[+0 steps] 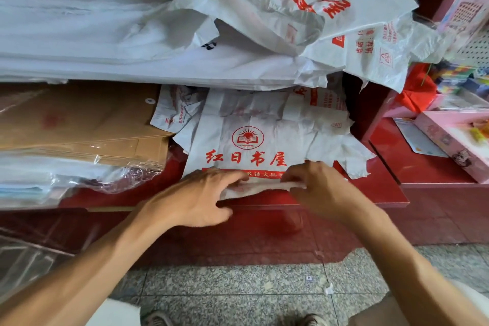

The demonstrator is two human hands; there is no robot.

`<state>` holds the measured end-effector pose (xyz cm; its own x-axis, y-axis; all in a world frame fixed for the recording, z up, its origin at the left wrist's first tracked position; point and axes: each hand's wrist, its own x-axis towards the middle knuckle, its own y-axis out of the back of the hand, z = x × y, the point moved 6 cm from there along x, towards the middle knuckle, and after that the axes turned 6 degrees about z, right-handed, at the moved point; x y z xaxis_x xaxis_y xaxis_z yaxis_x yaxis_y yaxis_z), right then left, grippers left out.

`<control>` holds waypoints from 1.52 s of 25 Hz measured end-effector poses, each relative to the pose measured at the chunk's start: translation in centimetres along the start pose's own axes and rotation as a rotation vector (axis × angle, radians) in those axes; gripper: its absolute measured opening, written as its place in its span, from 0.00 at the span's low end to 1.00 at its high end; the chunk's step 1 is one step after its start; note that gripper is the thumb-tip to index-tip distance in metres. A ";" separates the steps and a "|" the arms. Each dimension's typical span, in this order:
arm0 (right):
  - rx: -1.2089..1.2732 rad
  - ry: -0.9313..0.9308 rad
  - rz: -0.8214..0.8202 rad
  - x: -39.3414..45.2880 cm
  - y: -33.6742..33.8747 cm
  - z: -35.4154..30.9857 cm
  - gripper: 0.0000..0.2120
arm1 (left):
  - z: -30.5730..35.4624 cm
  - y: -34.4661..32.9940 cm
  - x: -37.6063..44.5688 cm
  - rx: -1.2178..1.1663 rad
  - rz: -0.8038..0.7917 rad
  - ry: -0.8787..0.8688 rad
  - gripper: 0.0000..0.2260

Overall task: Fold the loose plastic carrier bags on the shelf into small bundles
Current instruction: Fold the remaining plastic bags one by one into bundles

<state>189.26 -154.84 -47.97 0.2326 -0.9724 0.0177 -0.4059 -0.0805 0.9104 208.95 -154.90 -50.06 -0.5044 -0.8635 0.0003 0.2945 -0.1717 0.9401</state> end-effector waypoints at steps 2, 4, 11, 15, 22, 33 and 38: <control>0.116 -0.087 0.027 0.6 1.6 1.7 0.08 | -1.3 1.6 0.0 -0.165 0.125 0.135 0.18; 0.278 -0.209 0.069 0.8 2.2 3.5 0.07 | -2.9 2.8 -0.1 -0.343 0.213 0.284 0.10; 0.209 -0.401 0.093 1.4 0.4 6.3 0.12 | -5.4 1.9 -1.1 -0.626 0.224 0.624 0.05; 0.056 -0.410 0.168 1.1 0.7 6.7 0.18 | -5.9 0.7 -1.0 -0.602 0.161 0.619 0.11; -0.046 -0.376 0.252 1.6 -0.2 6.9 0.14 | -6.3 1.0 -1.0 -0.240 0.187 0.643 0.20; -0.195 -0.024 0.545 0.9 -0.2 0.6 0.14 | 0.1 -2.2 1.9 0.067 0.249 -0.016 0.24; -0.115 0.194 -0.011 0.9 -7.6 -2.5 0.28 | -1.1 -4.4 2.6 0.049 0.069 0.017 0.25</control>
<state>194.72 -154.54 -53.85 0.4070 -0.9102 0.0763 -0.3009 -0.0548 0.9521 207.26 -156.92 -54.61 -0.4706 -0.8803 0.0600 0.2873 -0.0886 0.9537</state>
